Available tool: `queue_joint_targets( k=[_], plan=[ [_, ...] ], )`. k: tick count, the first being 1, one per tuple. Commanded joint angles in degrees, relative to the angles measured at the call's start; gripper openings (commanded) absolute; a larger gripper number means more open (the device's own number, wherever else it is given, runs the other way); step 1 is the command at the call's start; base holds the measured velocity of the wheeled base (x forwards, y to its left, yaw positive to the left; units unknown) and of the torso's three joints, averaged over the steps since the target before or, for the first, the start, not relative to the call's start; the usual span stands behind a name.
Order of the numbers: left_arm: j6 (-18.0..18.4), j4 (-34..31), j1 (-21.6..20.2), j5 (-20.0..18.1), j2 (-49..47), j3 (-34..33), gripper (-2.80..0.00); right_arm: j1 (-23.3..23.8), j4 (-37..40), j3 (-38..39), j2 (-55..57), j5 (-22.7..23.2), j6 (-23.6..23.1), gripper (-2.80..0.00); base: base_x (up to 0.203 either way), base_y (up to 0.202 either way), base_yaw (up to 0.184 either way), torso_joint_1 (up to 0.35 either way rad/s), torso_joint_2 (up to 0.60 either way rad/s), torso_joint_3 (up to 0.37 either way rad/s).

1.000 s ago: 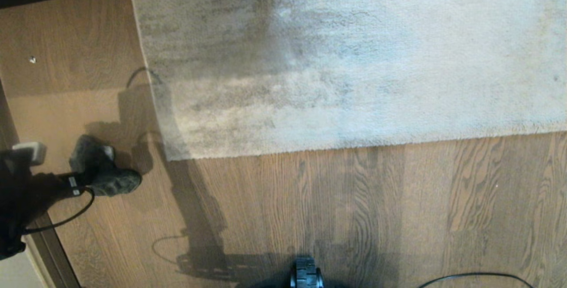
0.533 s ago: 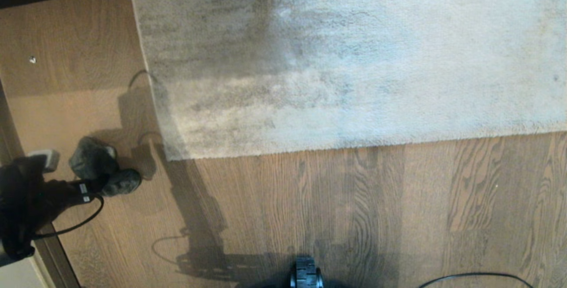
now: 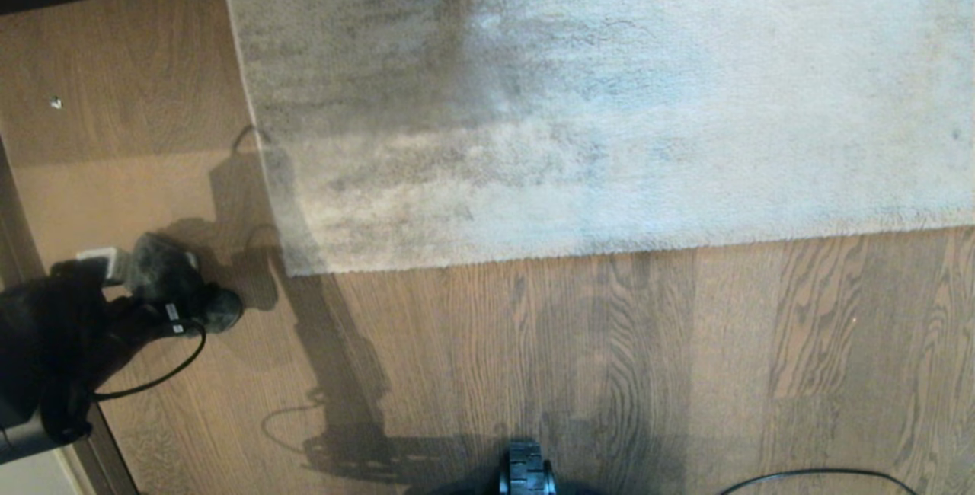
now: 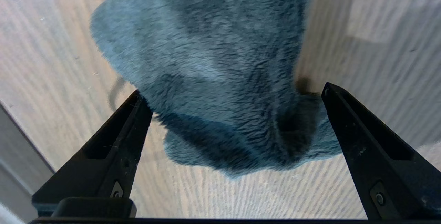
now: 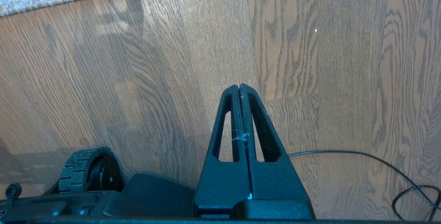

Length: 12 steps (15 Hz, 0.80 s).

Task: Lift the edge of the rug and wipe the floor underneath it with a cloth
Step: Pick up the rag

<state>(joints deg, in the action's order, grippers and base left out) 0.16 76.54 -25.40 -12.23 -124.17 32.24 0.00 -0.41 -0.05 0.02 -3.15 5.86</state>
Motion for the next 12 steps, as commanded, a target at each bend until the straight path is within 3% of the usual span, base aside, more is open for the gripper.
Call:
queue_joint_targets(
  k=[1, 2, 3, 12],
  plan=[
    [0.0, 0.9, 0.4, 0.1, 0.1, 0.1, 0.0, 0.0, 0.0, 0.0, 0.0, 0.0, 0.0, -2.8, 0.0, 0.0, 0.0, 0.0, 0.0, 0.0],
    [0.1, 0.9, 0.3, 0.1, 0.4, 0.1, 0.0, 0.0, 0.0, 0.0, 0.0, 0.0, 0.0, -2.8, 0.0, 0.0, 0.0, 0.0, 0.0, 0.0],
    [0.0, 1.2, 0.2, 0.1, 0.6, 0.1, -2.8, 0.0, 0.0, 0.0, 0.0, 0.0, 0.0, -2.8, 0.0, 0.0, 0.0, 0.0, 0.0, 0.0],
    [0.3, 4.3, -3.6, 0.2, 2.1, -3.7, -2.8, 0.0, 0.0, 0.0, 0.0, 0.0, 0.0, -2.8, 0.0, 0.0, 0.0, 0.0, 0.0, 0.0]
  ],
)
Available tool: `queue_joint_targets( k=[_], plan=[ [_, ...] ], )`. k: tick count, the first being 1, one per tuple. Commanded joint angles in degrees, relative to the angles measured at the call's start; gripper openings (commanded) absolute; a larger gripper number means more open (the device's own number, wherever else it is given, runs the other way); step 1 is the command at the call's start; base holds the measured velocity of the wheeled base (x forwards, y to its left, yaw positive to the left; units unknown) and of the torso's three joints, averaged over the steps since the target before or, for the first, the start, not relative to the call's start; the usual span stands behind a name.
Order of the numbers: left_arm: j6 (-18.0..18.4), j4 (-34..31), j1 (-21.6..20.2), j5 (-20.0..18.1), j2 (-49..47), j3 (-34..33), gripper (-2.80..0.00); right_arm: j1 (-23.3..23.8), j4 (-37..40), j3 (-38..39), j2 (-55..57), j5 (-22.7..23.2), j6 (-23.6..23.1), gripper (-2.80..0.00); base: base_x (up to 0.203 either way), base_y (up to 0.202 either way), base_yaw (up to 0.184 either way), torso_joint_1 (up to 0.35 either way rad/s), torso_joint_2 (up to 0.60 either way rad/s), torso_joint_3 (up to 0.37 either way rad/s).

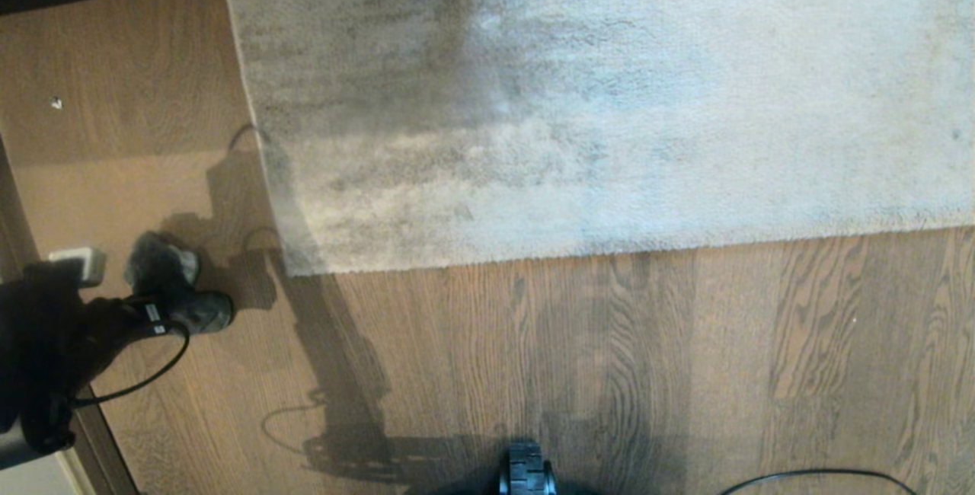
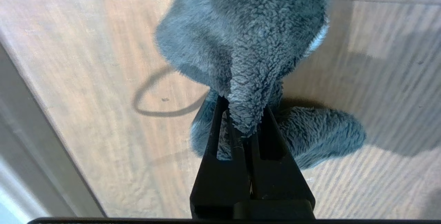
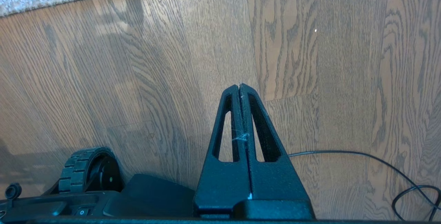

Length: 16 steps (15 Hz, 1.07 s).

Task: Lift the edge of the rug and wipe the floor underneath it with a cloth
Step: Pick up the rag

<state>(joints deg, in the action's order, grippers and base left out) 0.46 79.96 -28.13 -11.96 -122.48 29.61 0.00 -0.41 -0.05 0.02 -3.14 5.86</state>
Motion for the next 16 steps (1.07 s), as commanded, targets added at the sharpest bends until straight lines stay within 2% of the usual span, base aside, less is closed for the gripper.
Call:
queue_joint_targets(
  k=[1, 4, 7, 11, 16],
  plan=[
    [0.0, 1.5, -1.2, -0.1, 0.7, -1.5, -2.8, 0.0, 0.0, 0.0, 0.0, 0.0, 0.0, -2.8, 0.0, 0.0, 0.0, 0.0, 0.0, 0.0],
    [-0.1, 2.0, -1.5, -0.1, 3.7, -3.8, -2.8, 0.0, 0.0, 0.0, 0.0, 0.0, 0.0, -2.8, 0.0, 0.0, 0.0, 0.0, 0.0, 0.0],
    [-0.1, 2.6, -2.1, -0.1, 9.2, -9.6, -2.8, 0.0, 0.0, 0.0, 0.0, 0.0, 0.0, -2.8, 0.0, 0.0, 0.0, 0.0, 0.0, 0.0],
    [0.1, 4.1, -1.8, -0.2, 19.3, -17.9, -2.8, 0.0, 0.0, 0.0, 0.0, 0.0, 0.0, -2.8, 0.0, 0.0, 0.0, 0.0, 0.0, 0.0],
    [0.0, 3.2, -1.0, -0.9, 34.5, -24.9, -2.8, 0.0, 0.0, 0.0, 0.0, 0.0, 0.0, -2.8, 0.0, 0.0, 0.0, 0.0, 0.0, 0.0]
  ],
)
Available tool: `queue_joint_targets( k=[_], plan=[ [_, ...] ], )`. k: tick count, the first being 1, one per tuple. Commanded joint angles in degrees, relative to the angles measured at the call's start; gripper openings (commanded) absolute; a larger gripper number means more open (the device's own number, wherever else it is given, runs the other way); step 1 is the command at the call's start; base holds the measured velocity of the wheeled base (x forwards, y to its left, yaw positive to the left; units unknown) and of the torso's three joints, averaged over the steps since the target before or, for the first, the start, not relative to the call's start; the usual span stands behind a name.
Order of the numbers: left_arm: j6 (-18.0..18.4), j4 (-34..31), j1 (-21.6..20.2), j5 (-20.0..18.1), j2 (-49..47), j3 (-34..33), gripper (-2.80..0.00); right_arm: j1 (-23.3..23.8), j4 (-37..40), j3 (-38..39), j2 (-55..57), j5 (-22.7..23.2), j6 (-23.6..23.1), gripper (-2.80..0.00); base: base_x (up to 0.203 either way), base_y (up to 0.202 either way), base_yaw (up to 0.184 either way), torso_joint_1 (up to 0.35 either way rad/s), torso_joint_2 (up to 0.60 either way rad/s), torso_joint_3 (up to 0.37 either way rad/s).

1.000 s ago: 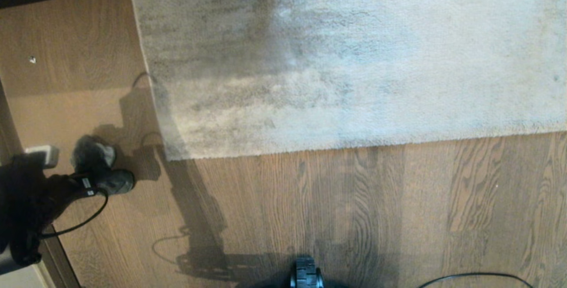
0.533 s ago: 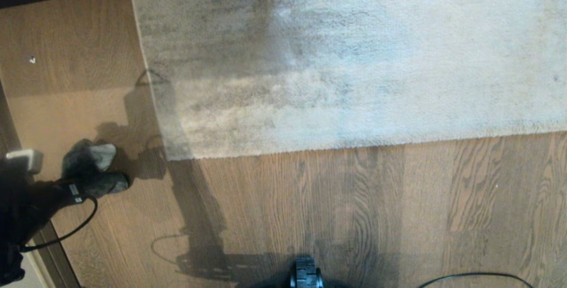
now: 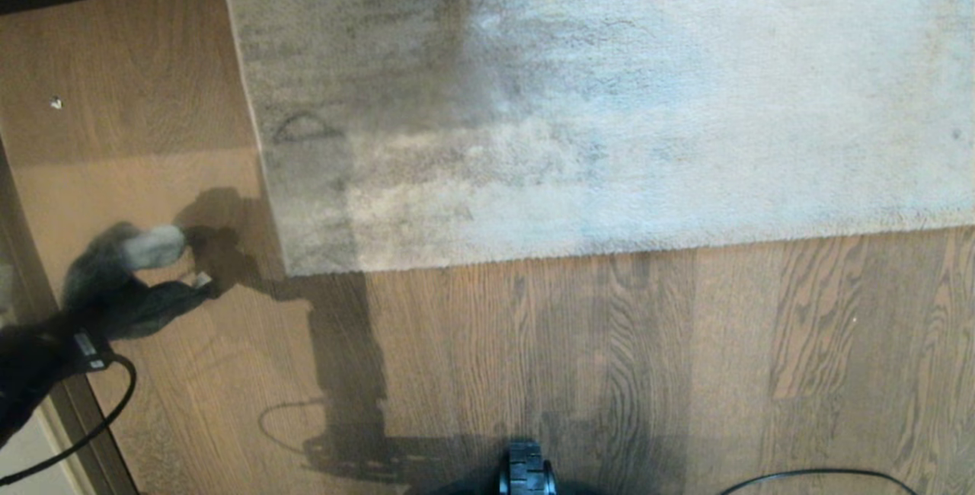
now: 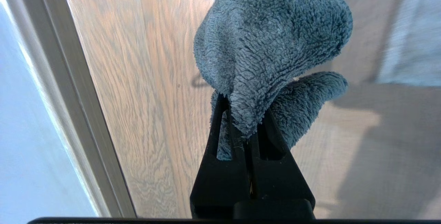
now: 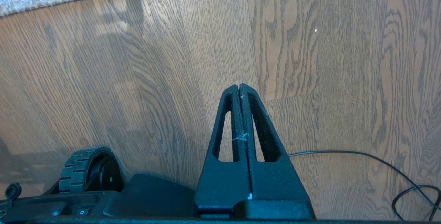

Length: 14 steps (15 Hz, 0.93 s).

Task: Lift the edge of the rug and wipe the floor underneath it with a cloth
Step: Pick up the rag

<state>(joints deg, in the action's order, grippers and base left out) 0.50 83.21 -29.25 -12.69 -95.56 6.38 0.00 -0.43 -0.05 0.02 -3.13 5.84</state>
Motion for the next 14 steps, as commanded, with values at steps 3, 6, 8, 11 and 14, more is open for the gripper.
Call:
queue_joint_targets(
  k=[3, 6, 8, 11, 14],
  plan=[
    [-0.1, -7.1, 1.1, -1.9, 18.4, -3.2, -2.8, 0.0, 0.0, 0.0, 0.0, 0.0, 0.0, -2.8, 0.0, 0.0, 0.0, 0.0, 0.0, 0.0],
    [0.1, -22.0, 2.1, -4.0, 31.9, -2.7, -2.8, 0.0, 0.0, 0.0, 0.0, 0.0, 0.0, -2.8, 0.0, 0.0, 0.0, 0.0, 0.0, 0.0],
    [0.4, -32.9, 4.2, -4.4, 41.3, -2.6, -2.8, 0.0, 0.0, 0.0, 0.0, 0.0, 0.0, -2.8, 0.0, 0.0, 0.0, 0.0, 0.0, 0.0],
    [0.6, -49.5, 14.4, -0.9, 54.5, -2.7, -2.8, 0.0, 0.0, 0.0, 0.0, 0.0, 0.0, -2.8, 0.0, 0.0, 0.0, 0.0, 0.0, 0.0],
    [0.5, -62.1, 24.0, 8.8, 68.0, -4.5, -2.8, 0.0, 0.0, 0.0, 0.0, 0.0, 0.0, -2.8, 0.0, 0.0, 0.0, 0.0, 0.0, 0.0]
  ],
)
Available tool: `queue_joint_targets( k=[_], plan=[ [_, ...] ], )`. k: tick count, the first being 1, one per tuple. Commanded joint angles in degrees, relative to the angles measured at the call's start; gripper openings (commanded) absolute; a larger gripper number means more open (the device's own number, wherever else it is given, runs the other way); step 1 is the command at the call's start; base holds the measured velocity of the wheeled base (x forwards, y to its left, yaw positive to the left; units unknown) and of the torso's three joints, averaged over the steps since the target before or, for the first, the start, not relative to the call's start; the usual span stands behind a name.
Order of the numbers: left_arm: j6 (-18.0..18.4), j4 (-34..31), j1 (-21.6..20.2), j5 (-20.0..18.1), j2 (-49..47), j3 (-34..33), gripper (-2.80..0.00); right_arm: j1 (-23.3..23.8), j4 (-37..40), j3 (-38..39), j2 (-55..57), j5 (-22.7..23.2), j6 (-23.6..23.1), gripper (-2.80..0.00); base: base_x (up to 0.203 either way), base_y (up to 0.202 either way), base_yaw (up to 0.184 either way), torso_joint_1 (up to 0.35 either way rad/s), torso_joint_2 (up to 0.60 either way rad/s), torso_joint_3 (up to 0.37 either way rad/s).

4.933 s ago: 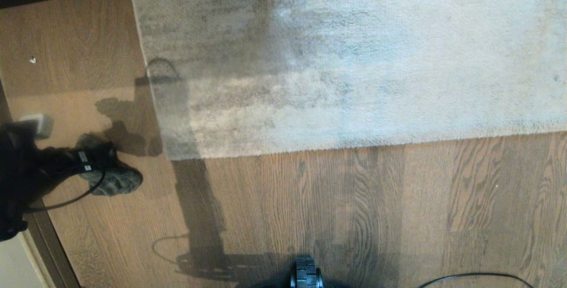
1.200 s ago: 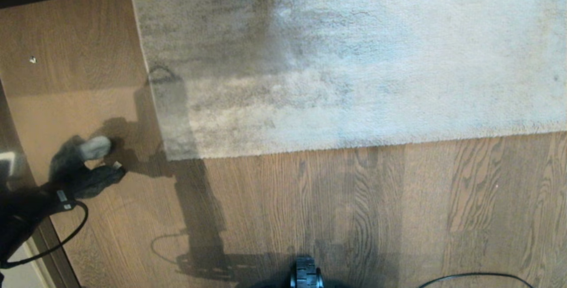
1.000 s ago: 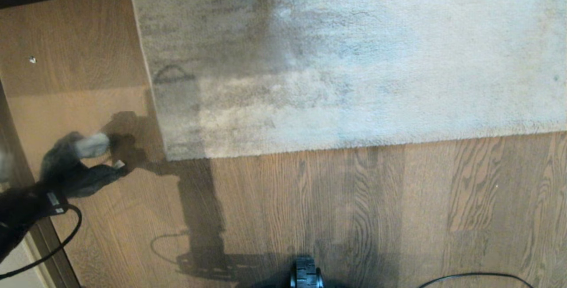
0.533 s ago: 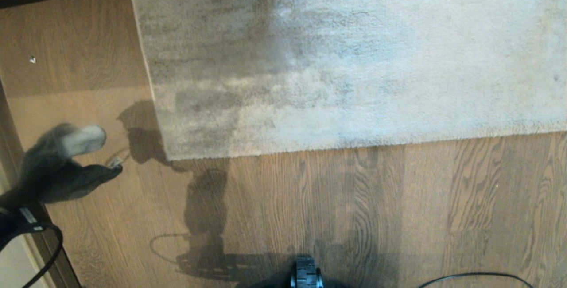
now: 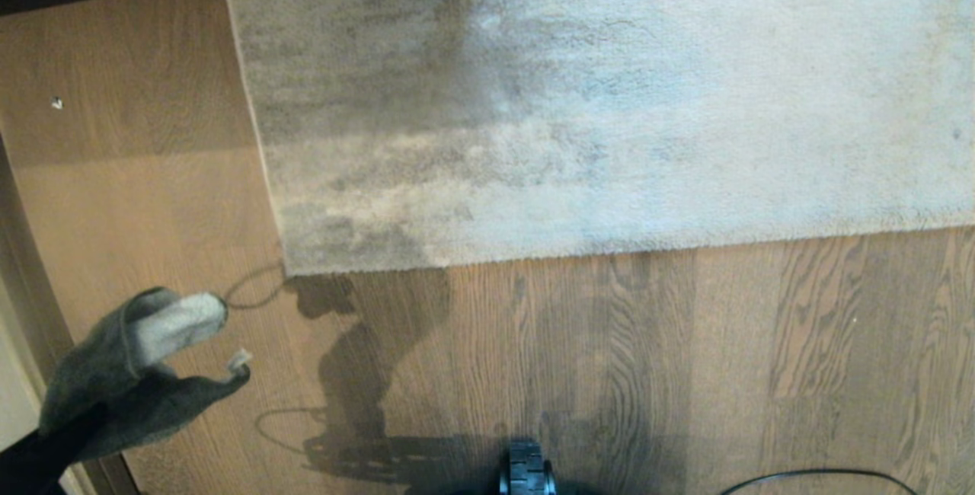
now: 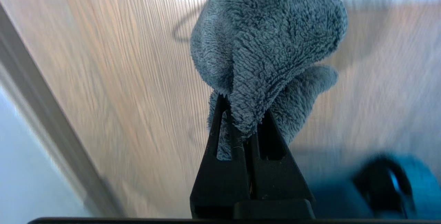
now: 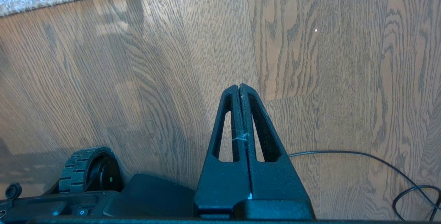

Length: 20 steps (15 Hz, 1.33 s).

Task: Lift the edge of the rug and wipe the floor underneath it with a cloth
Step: Pick up the rag, then lift up the carpet

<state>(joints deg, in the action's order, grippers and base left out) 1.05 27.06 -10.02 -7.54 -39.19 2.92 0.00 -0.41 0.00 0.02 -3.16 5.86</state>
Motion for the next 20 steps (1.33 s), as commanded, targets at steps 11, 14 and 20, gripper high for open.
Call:
queue_joint_targets(
  k=[11, 14, 20],
  plan=[
    [-1.7, -26.9, 10.1, 7.3, 39.2, -2.9, -2.8, 0.0, 0.0, -0.1, 0.0, 0.0, 0.0, -2.8, 0.0, 0.0, 0.0, 0.0, 0.0, 0.0],
    [-1.8, -26.9, 10.1, 7.3, 39.2, -2.9, -2.8, 0.0, 0.0, -0.1, 0.0, 0.0, 0.0, -2.8, 0.0, 0.0, 0.0, 0.0, 0.0, 0.0],
    [-1.8, -26.9, 10.1, 7.3, 39.2, -2.9, -2.8, 0.0, 0.0, 0.0, 0.0, 0.0, 0.0, -2.8, 0.0, 0.0, 0.0, 0.0, 0.0, 0.0]
  ],
)
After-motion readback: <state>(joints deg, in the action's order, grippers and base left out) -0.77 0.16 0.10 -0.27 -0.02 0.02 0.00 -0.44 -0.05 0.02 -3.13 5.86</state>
